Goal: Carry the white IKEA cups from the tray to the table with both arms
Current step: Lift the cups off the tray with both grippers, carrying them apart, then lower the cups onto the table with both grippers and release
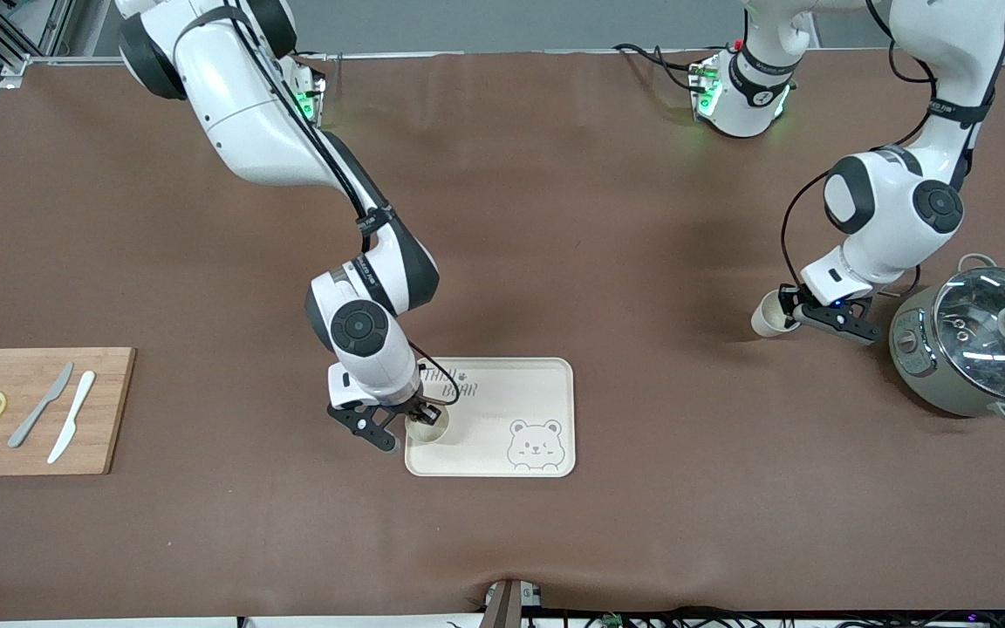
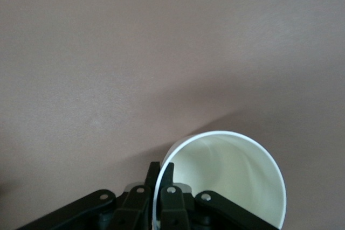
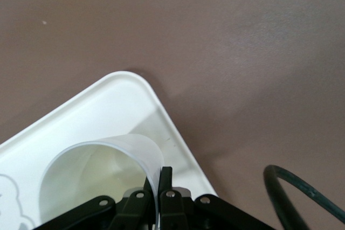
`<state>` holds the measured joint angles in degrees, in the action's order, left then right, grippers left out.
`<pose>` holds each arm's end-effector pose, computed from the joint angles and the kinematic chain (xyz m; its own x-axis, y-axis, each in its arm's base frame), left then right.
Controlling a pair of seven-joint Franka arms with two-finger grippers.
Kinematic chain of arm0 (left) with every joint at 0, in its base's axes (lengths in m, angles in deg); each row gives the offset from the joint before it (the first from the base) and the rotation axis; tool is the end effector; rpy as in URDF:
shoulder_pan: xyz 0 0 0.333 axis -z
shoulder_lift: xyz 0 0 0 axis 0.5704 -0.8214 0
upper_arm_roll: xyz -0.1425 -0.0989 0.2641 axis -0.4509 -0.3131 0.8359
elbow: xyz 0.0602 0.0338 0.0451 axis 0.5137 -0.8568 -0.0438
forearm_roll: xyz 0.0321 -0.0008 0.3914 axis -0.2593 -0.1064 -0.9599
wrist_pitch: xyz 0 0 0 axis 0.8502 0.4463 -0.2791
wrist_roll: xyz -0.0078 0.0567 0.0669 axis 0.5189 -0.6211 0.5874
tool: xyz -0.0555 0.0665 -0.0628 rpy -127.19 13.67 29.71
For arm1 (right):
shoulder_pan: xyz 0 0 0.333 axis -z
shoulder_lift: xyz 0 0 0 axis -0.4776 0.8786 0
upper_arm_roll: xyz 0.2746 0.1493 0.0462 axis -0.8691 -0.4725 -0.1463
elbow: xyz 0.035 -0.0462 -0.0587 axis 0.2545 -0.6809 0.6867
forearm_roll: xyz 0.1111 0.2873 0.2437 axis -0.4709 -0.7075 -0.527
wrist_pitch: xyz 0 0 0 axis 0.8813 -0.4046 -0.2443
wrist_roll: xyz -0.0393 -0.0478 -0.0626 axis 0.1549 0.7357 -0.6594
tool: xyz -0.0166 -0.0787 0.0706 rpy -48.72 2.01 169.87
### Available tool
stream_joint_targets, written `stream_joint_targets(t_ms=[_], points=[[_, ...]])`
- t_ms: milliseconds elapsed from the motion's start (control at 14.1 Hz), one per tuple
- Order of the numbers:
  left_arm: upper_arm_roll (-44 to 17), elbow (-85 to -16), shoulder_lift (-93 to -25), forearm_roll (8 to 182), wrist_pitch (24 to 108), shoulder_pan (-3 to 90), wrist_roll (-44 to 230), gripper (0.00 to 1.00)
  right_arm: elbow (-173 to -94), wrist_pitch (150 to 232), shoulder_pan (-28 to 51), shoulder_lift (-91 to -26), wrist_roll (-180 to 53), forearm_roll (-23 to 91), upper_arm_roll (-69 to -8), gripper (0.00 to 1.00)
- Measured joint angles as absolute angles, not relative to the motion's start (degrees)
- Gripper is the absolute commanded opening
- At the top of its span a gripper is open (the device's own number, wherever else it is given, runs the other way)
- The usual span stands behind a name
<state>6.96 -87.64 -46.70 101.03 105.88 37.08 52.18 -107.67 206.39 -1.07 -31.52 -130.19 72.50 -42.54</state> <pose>0.5134 0.0110 0.2313 0.9226 -0.3568 0.1468 -0.3661 -0.9297 0.0414 0.6717 0.3645 0.2393 0.8413 -0.5303 0.1046 -0.5222 -0.8474 -0.0961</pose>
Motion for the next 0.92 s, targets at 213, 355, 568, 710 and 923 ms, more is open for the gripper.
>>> stream_joint_targets(t_ms=[213, 355, 568, 710, 923], points=[[6.91, -87.53, -49.63, 105.47, 108.79, 36.99, 48.77, 0.00, -106.62, 204.73, -2.06, -32.65, -130.82, 72.50, -42.65, 0.00], [6.78, -87.45, -49.69, 107.82, 108.91, 36.98, 47.22, 0.00, -105.92, 201.42, -2.05, -34.96, -130.77, 72.52, -42.42, 0.00], [6.23, -86.97, -49.96, 109.02, 109.01, 36.99, 46.60, 1.00, -105.64, 193.50, -0.57, -41.78, -127.75, 72.55, -41.86, 0.00], [5.98, -86.54, -50.37, 109.03, 109.02, 37.02, 46.60, 1.00, -105.60, 186.73, 1.97, -46.74, -122.85, 72.47, -41.79, 0.00], [5.95, -86.01, -50.72, 109.07, 109.11, 36.97, 46.60, 1.00, -105.66, 176.49, 7.83, -53.16, -111.55, 69.49, -41.65, 0.00]])
